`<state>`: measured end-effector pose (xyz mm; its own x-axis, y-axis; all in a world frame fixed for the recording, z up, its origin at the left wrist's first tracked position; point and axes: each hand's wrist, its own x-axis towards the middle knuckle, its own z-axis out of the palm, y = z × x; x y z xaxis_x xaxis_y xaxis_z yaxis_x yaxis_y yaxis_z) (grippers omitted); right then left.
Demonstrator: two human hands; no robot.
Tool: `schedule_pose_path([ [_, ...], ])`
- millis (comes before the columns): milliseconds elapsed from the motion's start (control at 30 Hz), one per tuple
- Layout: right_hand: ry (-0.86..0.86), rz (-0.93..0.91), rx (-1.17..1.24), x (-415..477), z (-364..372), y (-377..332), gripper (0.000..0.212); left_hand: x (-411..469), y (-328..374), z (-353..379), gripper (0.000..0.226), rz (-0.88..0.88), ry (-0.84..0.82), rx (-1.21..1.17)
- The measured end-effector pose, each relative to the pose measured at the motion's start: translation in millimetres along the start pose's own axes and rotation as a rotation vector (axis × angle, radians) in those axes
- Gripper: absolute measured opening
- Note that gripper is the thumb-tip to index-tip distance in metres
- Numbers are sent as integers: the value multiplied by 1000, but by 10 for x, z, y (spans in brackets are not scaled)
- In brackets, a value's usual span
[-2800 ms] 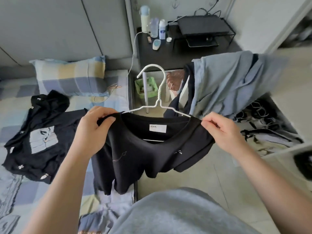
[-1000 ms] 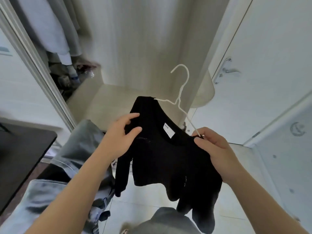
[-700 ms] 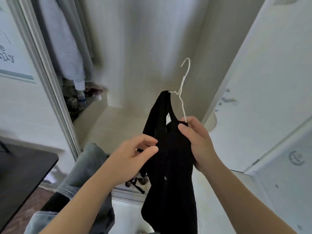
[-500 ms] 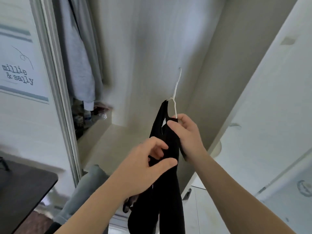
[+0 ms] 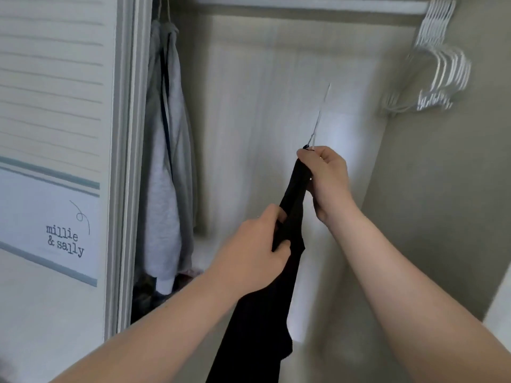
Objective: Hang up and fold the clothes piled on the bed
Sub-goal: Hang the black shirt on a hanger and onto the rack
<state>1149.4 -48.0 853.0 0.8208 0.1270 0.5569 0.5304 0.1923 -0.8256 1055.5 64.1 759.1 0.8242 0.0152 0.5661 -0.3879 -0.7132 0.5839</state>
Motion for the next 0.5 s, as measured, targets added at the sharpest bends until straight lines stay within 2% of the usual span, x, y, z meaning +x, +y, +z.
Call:
schedule_pose_path([
  [267, -26, -236, -78, 1474, 429, -587, 34, 1191, -38, -716, 10, 120, 100, 254],
  [400, -48, -299, -138, 2175, 544, -889, 18, 1835, 30, -1022, 3, 147, 187, 390],
  [500, -71, -340, -203, 2657, 624, -1032, 17, 2229, 11, -1229, 9, 153, 254, 522],
])
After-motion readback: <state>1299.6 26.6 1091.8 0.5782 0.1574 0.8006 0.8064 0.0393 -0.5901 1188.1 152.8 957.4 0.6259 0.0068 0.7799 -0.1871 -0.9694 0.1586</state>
